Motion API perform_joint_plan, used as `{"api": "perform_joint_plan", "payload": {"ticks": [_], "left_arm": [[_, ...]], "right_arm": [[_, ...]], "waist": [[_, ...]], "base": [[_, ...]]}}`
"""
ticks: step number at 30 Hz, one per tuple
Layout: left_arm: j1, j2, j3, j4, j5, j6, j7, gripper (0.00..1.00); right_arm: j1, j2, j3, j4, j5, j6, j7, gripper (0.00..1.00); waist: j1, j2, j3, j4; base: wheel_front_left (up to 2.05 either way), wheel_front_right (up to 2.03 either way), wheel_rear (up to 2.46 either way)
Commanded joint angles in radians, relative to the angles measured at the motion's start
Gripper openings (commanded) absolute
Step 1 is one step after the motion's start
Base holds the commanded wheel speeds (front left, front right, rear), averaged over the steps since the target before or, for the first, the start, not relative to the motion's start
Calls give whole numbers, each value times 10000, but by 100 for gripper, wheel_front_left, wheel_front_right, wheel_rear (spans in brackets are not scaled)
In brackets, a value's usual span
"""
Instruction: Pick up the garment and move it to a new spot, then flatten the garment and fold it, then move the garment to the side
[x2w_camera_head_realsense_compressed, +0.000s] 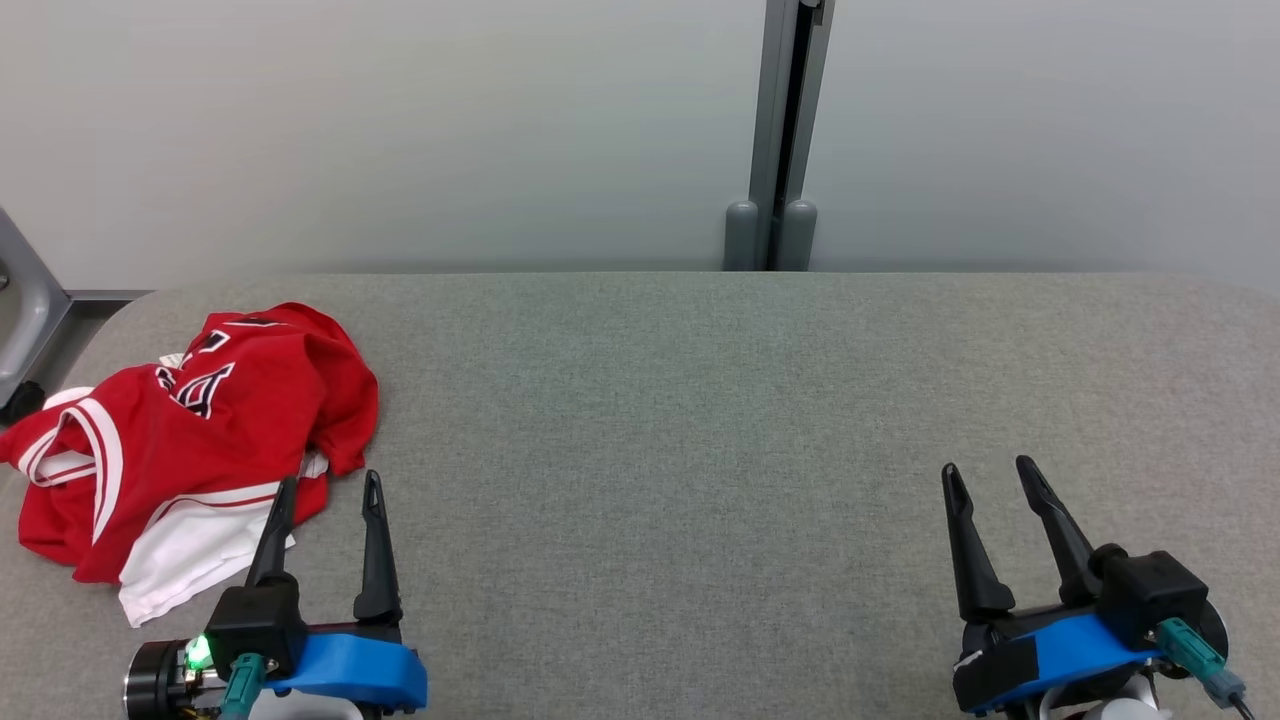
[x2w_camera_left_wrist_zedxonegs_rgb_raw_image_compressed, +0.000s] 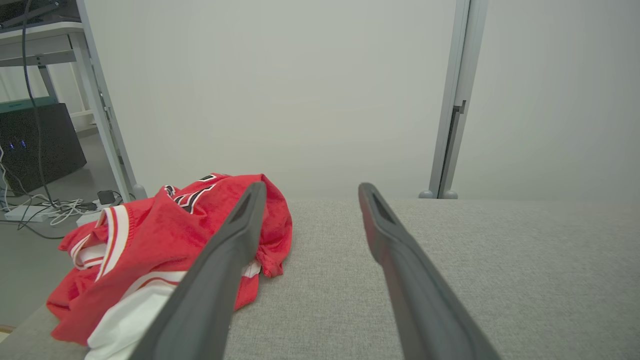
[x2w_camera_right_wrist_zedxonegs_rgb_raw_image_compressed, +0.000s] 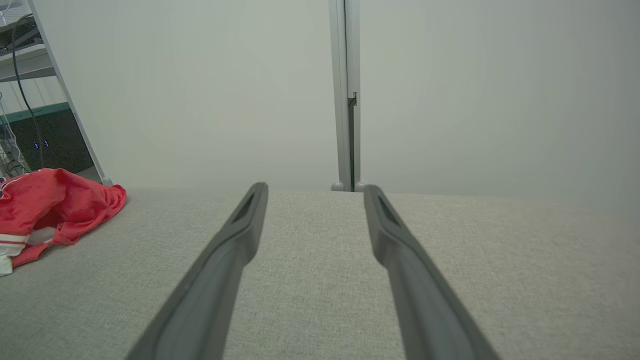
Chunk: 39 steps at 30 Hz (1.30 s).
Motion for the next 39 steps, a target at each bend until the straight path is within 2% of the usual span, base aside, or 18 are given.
{"api": "perform_joint_plan", "payload": {"ticks": [1, 9, 24, 39], "left_arm": [[32, 74, -44, 20, -3, 56, -39, 100], [-18, 81, -78, 119, -222, -15, 77, 100], [-95, 135, -157, 249, -402, 107, 139, 100], [-215, 333, -83, 233, -558, 256, 185, 100]], "right_arm": [[-53, -73, -10, 42, 18, 25, -56, 100], [-128, -70, -43, 237, 113, 25, -56, 100], [-166, -70, -15, 399, 194, 24, -54, 100], [-164, -67, 29, 384, 157, 24, -47, 100]], "waist": [[0, 0, 0, -8], [0, 0, -7, -35], [0, 0, -20, 84], [0, 0, 208, 975]], "base": [[0, 0, 0], [0, 0, 0], [0, 0, 0], [0, 0, 0]]}}
